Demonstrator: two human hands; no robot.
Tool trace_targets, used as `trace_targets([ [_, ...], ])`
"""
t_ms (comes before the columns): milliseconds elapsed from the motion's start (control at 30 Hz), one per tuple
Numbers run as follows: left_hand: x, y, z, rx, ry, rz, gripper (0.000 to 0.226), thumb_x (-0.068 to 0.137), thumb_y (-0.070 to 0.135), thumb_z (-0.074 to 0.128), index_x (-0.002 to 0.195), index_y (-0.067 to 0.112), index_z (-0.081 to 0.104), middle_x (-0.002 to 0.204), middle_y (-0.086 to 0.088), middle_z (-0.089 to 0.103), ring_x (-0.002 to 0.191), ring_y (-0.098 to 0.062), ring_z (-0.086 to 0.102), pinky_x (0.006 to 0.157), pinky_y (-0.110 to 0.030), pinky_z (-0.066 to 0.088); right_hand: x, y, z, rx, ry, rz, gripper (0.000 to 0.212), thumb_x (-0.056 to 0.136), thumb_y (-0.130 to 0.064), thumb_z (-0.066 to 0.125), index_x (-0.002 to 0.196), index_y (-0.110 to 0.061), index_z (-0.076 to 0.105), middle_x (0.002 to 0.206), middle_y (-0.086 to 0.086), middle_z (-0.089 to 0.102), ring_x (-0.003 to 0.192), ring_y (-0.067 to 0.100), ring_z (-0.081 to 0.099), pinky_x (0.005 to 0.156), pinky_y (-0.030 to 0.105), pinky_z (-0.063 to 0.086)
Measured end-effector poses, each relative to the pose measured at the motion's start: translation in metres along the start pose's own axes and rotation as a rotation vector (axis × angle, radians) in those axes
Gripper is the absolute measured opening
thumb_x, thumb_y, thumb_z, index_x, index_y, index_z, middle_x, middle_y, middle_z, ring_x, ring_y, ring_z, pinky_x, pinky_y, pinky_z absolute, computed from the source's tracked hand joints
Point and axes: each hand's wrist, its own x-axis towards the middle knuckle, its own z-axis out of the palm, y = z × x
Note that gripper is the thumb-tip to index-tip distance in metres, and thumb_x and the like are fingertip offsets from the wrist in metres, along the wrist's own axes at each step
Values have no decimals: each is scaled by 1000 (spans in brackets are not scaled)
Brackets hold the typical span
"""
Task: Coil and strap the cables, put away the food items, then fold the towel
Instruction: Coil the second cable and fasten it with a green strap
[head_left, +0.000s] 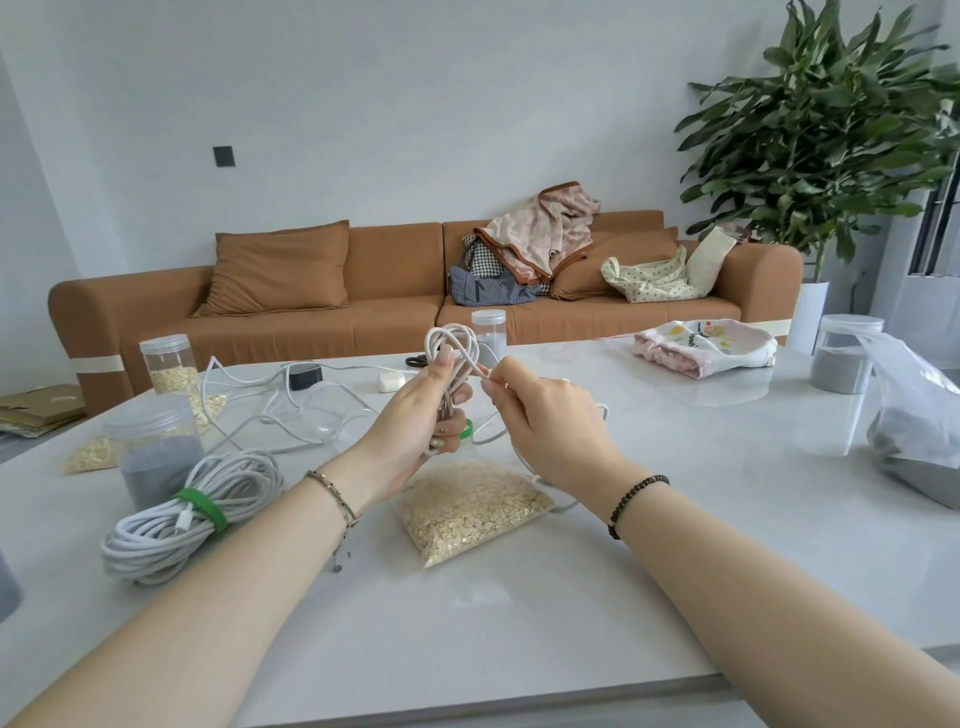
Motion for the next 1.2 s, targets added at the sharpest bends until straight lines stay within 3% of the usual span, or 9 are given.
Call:
trace_targets([
  [133, 2, -1, 1, -65, 10, 9, 43, 98, 51, 44, 107, 11, 53, 80, 4, 43, 58, -9, 30, 54, -25, 18, -1, -3, 0, 29, -22, -42, 25, 106, -38, 38, 89, -21, 44, 53, -8, 39, 48, 22, 40, 49, 42, 45],
  [267, 2, -4, 2, -32, 1, 10, 39, 95, 48, 50, 102, 10, 51, 72, 1, 45, 58, -7, 38, 50, -20, 28, -4, -10, 0, 28, -96, -120, 17, 105, -36, 43, 95, -22, 49, 67, -12, 50, 55, 24, 51, 49, 42, 46],
  [467, 7, -4, -7, -55, 120, 51, 36, 104, 46, 42, 86, 16, 51, 76, 3, 47, 58, -7, 41, 46, -19, 29, -4, -11, 0, 2, -115, -117, 40, 103, -49, 29, 90, -19, 51, 68, -4, 57, 56, 23, 50, 51, 39, 44],
  [600, 8, 0, -6, -131, 204, 87, 34, 105, 45, 38, 85, 18, 45, 69, 6, 47, 55, -6, 37, 47, -18, 29, -5, -12, -3, 5, -107, -98, 26, 104, -35, 42, 84, -18, 47, 64, -5, 49, 56, 23, 44, 50, 37, 38],
  [733, 8, 4, -9, -206, 275, 114, 31, 105, 44, 42, 88, 18, 46, 67, 5, 49, 56, -5, 40, 51, -19, 30, -3, -7, -1, 16, -140, -57, 26, 106, -33, 41, 85, -18, 41, 65, -5, 43, 59, 28, 45, 51, 36, 30],
  [1000, 3, -1, 2, -67, 141, 106, 33, 106, 37, 42, 82, 14, 47, 68, 4, 48, 59, -11, 39, 59, -27, 31, -7, -14, 5, -24, -199, -183, 23, 103, -32, 46, 82, -22, 46, 62, -4, 51, 55, 27, 43, 51, 39, 45],
  [1200, 0, -2, 3, -10, 37, 82, 39, 107, 35, 38, 77, 11, 45, 68, 1, 43, 57, -9, 40, 54, -19, 37, -7, -12, 6, -23, -151, -219, 17, 102, -30, 49, 89, -18, 52, 65, -1, 58, 54, 30, 51, 48, 40, 46],
])
